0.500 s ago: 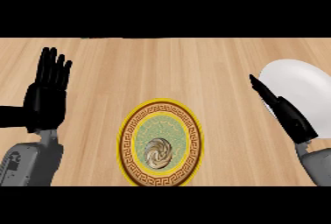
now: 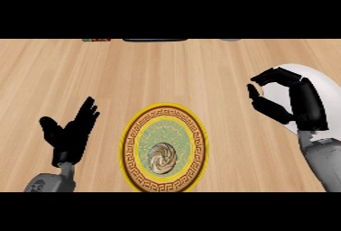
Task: Pick the cupcake from the plate and place it in the plate
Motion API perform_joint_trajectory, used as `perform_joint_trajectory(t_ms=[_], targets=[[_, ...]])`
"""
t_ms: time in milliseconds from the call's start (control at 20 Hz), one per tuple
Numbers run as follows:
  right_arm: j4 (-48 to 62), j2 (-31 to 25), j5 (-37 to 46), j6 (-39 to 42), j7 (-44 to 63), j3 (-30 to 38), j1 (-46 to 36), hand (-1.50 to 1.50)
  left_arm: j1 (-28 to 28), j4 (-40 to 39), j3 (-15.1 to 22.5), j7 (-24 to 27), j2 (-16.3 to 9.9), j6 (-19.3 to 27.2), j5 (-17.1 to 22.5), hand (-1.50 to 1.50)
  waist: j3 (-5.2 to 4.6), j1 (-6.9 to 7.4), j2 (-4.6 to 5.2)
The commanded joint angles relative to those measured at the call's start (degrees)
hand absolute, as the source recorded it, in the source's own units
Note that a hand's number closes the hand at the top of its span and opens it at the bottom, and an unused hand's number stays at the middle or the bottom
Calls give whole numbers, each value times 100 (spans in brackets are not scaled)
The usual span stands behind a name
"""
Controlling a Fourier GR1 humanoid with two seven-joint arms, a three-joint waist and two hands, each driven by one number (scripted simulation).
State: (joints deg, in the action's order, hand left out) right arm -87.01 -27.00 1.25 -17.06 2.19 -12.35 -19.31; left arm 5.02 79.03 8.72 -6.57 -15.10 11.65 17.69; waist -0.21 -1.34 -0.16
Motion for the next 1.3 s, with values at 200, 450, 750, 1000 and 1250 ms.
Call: perform_joint_trajectory(t_ms=[200,450,750,1000,1250], targets=[[-1299,1324,786,-1783,-470,-466,1291,-150,-243,-83,271,-315,104,-191,-93,0,21,77,-1],[-2349,968,1776,-1541,693,-1017,1875,-150,-778,427,467,-248,246,-81,-404,0,17,114,-2],[-2555,-205,2203,179,2441,-1600,1450,-150,-534,220,327,-372,110,-126,-330,0,-7,114,-13],[-3101,116,2930,961,4292,-2279,670,-150,-325,29,421,-426,342,-103,-387,0,-1,140,3],[-2437,931,3198,1578,5217,-2592,-63,-150,-751,613,552,-532,275,-132,-488,0,16,214,9]])
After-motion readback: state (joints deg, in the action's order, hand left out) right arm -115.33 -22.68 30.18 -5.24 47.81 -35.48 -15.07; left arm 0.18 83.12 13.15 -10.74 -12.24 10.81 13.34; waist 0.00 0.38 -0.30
